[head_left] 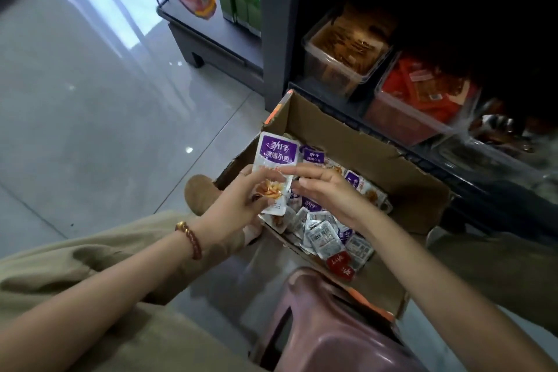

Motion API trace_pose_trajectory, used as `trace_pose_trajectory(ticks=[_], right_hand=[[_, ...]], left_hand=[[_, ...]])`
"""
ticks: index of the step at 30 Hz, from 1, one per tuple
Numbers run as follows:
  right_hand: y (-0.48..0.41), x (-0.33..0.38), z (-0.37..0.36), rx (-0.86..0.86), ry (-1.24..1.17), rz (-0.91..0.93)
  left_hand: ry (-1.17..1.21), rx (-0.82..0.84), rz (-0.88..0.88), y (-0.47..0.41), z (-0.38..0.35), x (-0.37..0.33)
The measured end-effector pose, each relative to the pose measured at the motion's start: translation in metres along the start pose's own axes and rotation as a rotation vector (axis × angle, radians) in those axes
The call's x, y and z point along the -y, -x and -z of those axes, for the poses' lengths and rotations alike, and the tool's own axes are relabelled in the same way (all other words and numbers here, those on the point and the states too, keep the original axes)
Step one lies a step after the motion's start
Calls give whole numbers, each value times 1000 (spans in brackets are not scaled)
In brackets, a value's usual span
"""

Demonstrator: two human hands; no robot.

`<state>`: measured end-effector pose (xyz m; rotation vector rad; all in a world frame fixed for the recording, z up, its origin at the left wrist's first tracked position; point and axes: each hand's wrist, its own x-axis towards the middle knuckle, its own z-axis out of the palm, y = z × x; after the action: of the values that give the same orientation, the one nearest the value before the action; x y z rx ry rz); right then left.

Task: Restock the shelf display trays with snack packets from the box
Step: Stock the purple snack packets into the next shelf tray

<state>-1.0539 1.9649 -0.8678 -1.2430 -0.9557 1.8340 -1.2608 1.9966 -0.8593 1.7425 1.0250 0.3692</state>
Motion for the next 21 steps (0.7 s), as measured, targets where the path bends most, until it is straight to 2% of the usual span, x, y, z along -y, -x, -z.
trace_pose_trajectory(ticks=[2, 3, 6, 11, 15, 18, 21], right_hand=[[-3, -11, 7, -34, -29, -77], [-7, -21, 13, -107, 19, -111], [-12, -67, 40, -358, 485, -208], [10, -122, 65, -173, 1155, -418], [23, -140, 62, -62, 1448, -375], [23, -155, 64, -108, 1541, -350], [22, -153, 63, -184, 1491, -367]], left_hand=[[-21, -39, 25, -1, 1, -1], [-38, -41, 42, -1, 1, -1], [-59, -27, 89, 0, 0, 1], [-87, 12, 83, 2, -2, 3], [-85, 34, 108, 5, -9, 1], [-91, 59, 77, 5, -14, -3], [-99, 84, 82, 4, -17, -4]])
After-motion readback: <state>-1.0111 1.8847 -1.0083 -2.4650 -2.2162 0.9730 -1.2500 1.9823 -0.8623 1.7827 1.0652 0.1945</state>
